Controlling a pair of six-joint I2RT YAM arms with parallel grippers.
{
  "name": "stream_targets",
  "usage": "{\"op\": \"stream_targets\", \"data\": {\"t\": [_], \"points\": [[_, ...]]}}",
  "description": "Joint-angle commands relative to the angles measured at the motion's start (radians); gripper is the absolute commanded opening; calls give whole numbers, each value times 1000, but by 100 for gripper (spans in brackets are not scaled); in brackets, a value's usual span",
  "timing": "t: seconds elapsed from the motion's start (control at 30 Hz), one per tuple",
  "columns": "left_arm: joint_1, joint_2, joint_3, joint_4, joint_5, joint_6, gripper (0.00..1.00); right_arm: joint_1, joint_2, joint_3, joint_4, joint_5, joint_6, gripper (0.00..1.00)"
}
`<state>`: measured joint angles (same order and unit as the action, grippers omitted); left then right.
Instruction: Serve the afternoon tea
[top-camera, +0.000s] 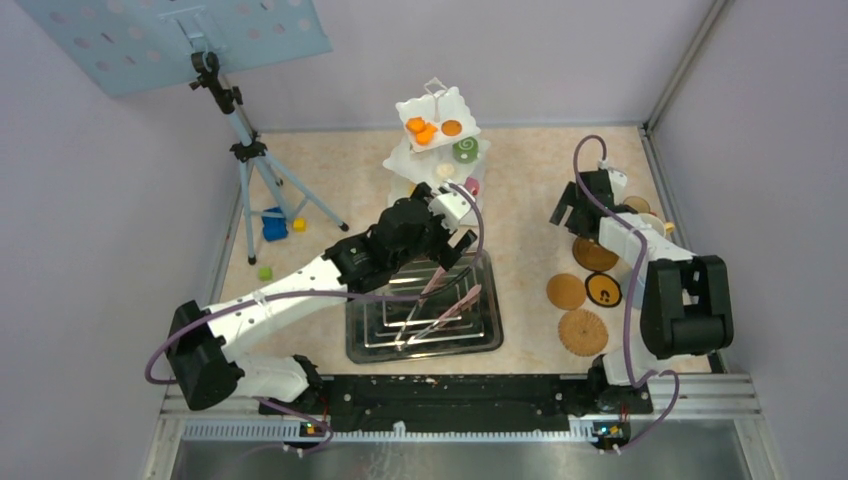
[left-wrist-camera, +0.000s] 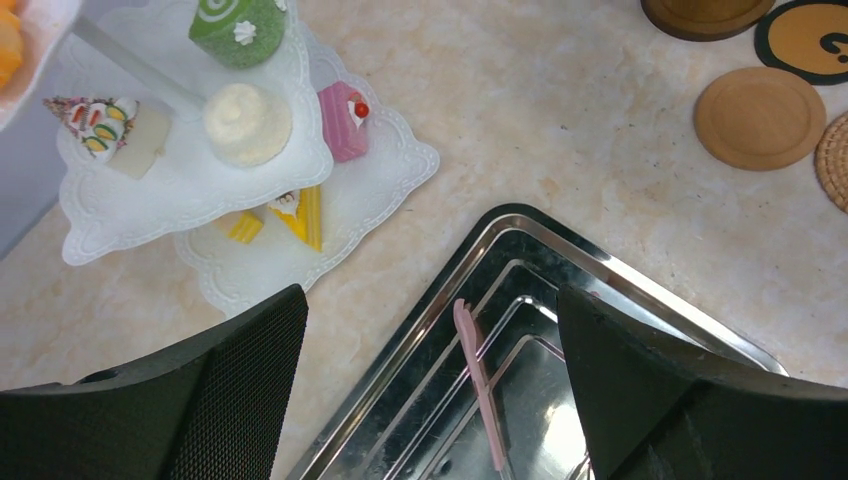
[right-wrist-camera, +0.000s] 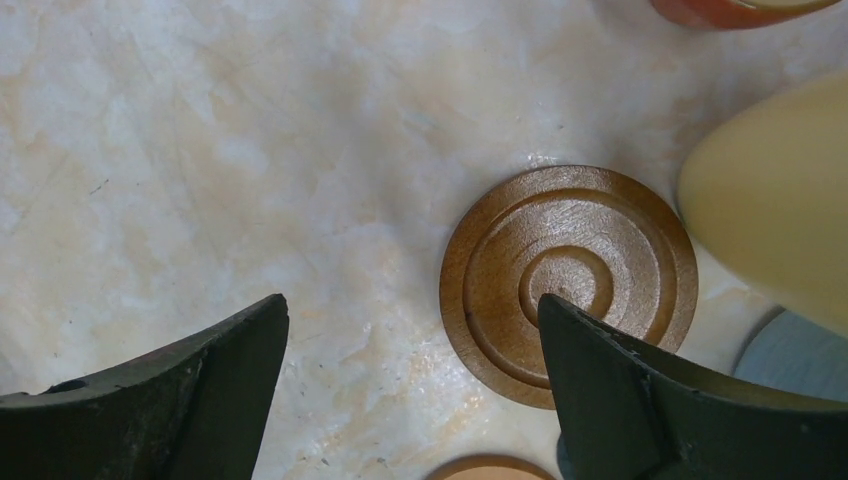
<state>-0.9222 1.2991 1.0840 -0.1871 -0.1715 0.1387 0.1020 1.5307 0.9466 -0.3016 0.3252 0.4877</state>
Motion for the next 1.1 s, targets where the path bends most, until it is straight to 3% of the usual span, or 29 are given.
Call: {"op": "stream_targets", "data": {"t": [0.0, 0.47, 0.6, 0.83, 1.07], "points": [[-15, -52, -6, 73, -81, 19, 99, -15, 23, -14, 57, -34, 65, 92], [-16, -65, -6, 68, -98, 0, 99, -30, 95, -84, 142, 18, 96, 90], [-17, -65, -6, 67, -97, -4, 99, -31, 147, -51, 196, -59, 82, 89], [-15, -64, -1, 65, -103, -14, 99, -28, 319, 157, 227, -260, 91, 81], [-15, -66, 2, 63, -90, -28, 99, 21, 551, 471, 211, -293, 99, 80]]}}
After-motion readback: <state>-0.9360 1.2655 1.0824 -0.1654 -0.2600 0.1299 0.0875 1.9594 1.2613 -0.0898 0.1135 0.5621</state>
